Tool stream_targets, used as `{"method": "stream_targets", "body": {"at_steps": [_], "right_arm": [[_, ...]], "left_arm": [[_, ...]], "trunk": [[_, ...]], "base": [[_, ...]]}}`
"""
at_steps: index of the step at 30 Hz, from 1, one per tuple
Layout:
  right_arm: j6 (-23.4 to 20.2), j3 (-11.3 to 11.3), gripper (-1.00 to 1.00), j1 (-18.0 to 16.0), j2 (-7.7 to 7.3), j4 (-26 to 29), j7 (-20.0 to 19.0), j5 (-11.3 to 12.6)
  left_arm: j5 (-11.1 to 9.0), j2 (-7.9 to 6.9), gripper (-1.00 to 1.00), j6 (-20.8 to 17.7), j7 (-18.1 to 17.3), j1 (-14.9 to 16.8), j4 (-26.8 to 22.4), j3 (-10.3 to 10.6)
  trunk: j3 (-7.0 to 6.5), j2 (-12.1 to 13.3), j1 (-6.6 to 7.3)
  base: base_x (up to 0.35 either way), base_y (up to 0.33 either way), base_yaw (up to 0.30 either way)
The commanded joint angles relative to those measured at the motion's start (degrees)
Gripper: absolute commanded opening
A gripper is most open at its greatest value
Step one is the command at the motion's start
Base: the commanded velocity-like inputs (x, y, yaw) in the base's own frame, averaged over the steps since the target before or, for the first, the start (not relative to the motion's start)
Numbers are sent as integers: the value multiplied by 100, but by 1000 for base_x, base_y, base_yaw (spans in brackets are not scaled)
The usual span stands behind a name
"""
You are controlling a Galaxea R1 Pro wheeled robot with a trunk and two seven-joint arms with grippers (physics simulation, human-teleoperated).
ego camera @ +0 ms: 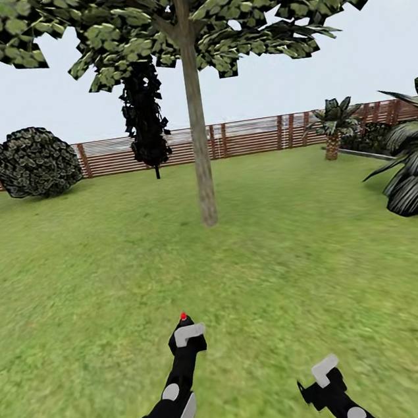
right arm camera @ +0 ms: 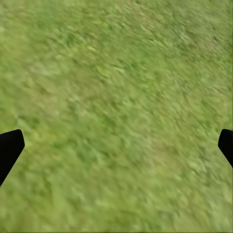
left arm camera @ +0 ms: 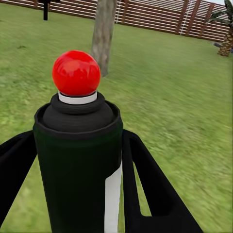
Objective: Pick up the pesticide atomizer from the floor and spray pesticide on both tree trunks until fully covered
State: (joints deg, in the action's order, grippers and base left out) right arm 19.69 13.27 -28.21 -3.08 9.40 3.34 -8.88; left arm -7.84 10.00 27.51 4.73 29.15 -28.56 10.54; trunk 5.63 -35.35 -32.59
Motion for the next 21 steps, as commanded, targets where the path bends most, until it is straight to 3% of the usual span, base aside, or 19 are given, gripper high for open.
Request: {"method": "stream_targets", "body": {"at_steps": [1, 21], "right_arm": [[0, 0, 100, 0, 0, 0, 0, 0], [3, 13, 100, 0, 16, 8, -3, 0]], "left_arm": [[2, 0, -100, 0, 0, 1, -1, 1], [2, 0, -100, 6, -1, -3, -12, -1]], "trunk": [[0, 0, 0], [0, 0, 0]], "base": [[350, 0, 0], [350, 0, 0]]}}
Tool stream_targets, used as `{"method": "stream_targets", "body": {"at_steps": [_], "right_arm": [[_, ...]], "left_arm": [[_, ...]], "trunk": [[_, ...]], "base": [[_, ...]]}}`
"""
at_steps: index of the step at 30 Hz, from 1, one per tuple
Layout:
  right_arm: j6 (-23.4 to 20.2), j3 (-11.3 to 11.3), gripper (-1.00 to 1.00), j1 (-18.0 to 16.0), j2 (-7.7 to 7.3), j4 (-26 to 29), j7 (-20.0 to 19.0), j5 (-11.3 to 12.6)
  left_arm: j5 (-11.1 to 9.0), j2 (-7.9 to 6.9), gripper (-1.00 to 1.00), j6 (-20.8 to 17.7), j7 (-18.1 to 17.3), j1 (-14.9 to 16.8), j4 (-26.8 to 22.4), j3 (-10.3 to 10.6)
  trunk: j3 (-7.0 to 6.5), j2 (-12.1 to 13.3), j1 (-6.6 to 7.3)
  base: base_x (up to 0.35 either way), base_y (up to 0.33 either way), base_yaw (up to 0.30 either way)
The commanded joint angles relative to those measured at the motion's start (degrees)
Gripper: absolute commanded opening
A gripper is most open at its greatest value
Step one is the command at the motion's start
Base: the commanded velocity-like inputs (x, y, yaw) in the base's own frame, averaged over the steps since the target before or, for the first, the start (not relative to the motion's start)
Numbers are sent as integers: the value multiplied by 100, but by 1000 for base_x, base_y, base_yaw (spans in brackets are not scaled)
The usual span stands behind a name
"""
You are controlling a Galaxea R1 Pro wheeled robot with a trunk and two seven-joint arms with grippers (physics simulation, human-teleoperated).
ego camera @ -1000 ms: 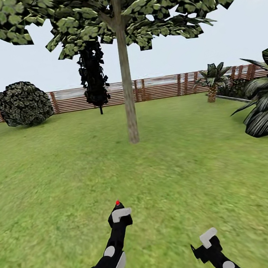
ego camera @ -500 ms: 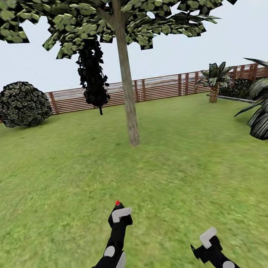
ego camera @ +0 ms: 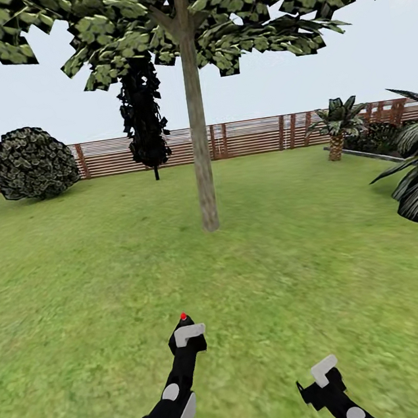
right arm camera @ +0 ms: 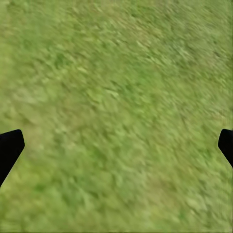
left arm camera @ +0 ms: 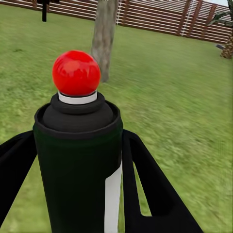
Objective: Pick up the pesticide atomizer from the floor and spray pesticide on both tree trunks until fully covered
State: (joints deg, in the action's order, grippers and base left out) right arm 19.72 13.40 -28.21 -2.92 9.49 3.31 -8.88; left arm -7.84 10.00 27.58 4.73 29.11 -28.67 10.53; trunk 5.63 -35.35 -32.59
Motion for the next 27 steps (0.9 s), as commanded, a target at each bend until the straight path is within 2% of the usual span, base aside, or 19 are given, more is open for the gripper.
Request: {"method": "stream_targets", "body": {"at_steps": [1, 27], "right_arm": [[1, 2, 100, 0, 8, 2, -1, 0], [15, 4, 100, 0, 43, 14, 2, 9]], "left_arm": [[2, 0, -100, 0, -1, 0, -2, 1], [2, 0, -100, 0, 2, 0, -23, 2]], "trunk": [[0, 0, 0], [0, 0, 0]], "base": [[350, 0, 0], [350, 0, 0]]}}
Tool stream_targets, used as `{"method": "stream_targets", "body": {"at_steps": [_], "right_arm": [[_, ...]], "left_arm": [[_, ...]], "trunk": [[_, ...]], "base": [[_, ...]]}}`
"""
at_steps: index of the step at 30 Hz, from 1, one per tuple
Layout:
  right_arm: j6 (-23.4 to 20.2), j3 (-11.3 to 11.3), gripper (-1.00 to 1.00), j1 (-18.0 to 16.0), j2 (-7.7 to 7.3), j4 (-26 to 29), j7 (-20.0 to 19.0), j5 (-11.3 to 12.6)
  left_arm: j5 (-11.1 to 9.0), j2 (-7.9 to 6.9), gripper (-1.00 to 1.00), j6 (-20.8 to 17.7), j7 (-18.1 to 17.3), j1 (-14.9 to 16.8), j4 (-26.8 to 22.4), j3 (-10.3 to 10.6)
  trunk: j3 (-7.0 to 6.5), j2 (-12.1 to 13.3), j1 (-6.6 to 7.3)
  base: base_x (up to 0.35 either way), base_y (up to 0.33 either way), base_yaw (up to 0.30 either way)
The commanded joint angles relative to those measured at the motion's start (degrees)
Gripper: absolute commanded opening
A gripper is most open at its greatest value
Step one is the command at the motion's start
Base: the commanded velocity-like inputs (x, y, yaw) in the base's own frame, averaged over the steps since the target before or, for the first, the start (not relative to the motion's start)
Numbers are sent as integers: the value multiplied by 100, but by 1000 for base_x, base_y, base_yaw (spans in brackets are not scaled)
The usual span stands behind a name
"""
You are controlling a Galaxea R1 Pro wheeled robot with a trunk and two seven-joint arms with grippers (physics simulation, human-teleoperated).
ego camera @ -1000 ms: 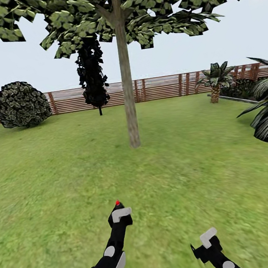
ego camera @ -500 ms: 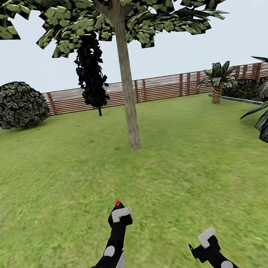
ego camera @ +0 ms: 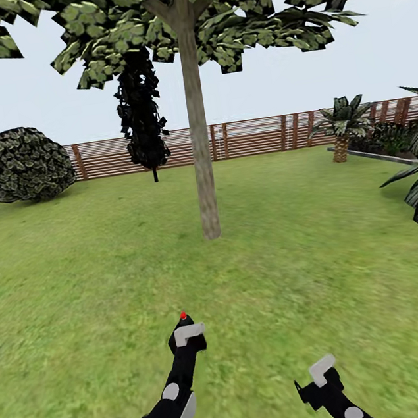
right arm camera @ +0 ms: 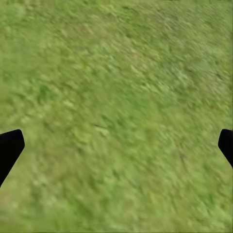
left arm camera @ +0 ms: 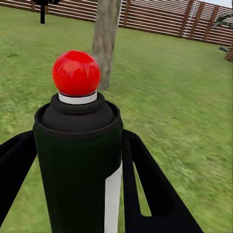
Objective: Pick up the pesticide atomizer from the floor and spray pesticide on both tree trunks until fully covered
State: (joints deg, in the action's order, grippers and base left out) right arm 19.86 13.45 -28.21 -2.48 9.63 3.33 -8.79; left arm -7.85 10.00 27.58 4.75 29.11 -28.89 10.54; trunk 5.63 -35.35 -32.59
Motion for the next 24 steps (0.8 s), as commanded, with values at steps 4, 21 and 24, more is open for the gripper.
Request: {"method": "stream_targets", "body": {"at_steps": [4, 21, 24], "right_arm": [[0, 0, 100, 0, 2, -4, 1, 7], [0, 2, 100, 0, 2, -5, 0, 9], [0, 0, 100, 0, 2, -1, 1, 9]], "left_arm": [[2, 0, -100, -6, 0, 0, -2, 1], [4, 0, -100, -23, 0, 0, 44, -50], [10, 0, -100, -24, 0, 1, 49, -62]], "trunk": [[0, 0, 0], [0, 0, 0], [0, 0, 0]], "base": [[350, 0, 0], [350, 0, 0], [350, 0, 0]]}}
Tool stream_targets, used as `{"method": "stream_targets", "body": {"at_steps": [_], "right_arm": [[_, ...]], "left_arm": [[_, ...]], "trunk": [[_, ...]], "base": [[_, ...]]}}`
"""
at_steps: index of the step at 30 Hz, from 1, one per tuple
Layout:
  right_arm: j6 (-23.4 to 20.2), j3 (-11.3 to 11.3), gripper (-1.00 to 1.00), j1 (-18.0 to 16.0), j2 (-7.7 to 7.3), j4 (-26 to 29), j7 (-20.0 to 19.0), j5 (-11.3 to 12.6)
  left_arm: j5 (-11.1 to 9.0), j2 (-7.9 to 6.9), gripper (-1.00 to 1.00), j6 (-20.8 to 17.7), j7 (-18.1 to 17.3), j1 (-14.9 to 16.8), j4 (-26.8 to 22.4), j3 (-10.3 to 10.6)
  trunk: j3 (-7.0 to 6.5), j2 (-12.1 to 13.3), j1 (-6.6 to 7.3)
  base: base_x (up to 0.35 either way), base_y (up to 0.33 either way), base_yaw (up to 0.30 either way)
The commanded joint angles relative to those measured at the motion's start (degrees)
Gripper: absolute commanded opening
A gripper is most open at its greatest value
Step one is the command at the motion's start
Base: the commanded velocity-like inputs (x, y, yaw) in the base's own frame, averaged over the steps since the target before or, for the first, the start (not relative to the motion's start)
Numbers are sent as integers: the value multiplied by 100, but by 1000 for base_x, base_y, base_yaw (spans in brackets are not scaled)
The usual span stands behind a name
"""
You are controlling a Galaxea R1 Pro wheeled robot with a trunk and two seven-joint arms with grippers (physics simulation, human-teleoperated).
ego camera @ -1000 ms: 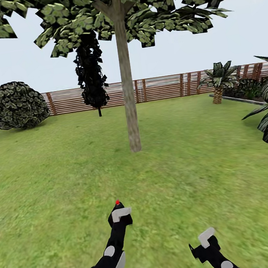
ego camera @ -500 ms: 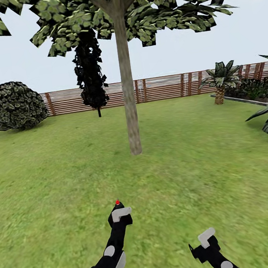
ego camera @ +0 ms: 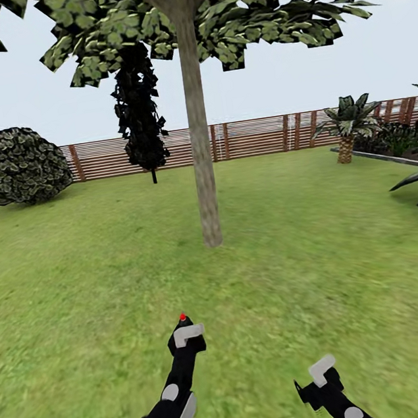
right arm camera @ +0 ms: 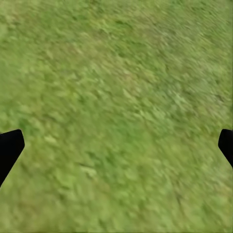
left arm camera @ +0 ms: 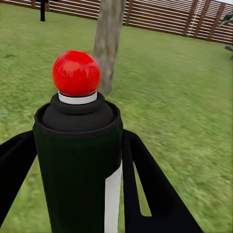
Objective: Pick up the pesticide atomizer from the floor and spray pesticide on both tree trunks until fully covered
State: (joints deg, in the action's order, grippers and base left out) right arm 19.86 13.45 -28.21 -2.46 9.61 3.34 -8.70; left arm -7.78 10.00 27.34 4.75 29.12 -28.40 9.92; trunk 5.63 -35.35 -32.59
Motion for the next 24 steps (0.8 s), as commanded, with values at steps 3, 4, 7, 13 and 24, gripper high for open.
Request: {"method": "stream_targets", "body": {"at_steps": [3, 4, 7, 13, 24], "right_arm": [[0, -5, 100, 0, -1, 3, -1, 0], [2, -6, 100, 0, -3, 4, -1, 0], [136, -7, 100, 0, -1, 5, 0, 0], [321, -2, 100, 0, 0, 6, 0, 1], [361, -29, 100, 0, -31, 238, 133, 13]], "left_arm": [[4, 0, -100, 0, 0, 1, 3, -7], [4, 0, -100, 0, 0, 0, 3, -9], [4, 0, -100, -1, 0, -3, 1, -22], [4, 0, -100, 12, 7, -3, -1, -24], [4, -26, -100, 32, 17, -1, -9, -25]], "trunk": [[0, 0, 0], [0, 0, 0], [0, 0, 0], [0, 0, 0], [0, 0, 0]], "base": [[350, 0, 0], [350, 0, 0], [350, 0, 0], [350, 0, 0], [170, 0, 0]]}}
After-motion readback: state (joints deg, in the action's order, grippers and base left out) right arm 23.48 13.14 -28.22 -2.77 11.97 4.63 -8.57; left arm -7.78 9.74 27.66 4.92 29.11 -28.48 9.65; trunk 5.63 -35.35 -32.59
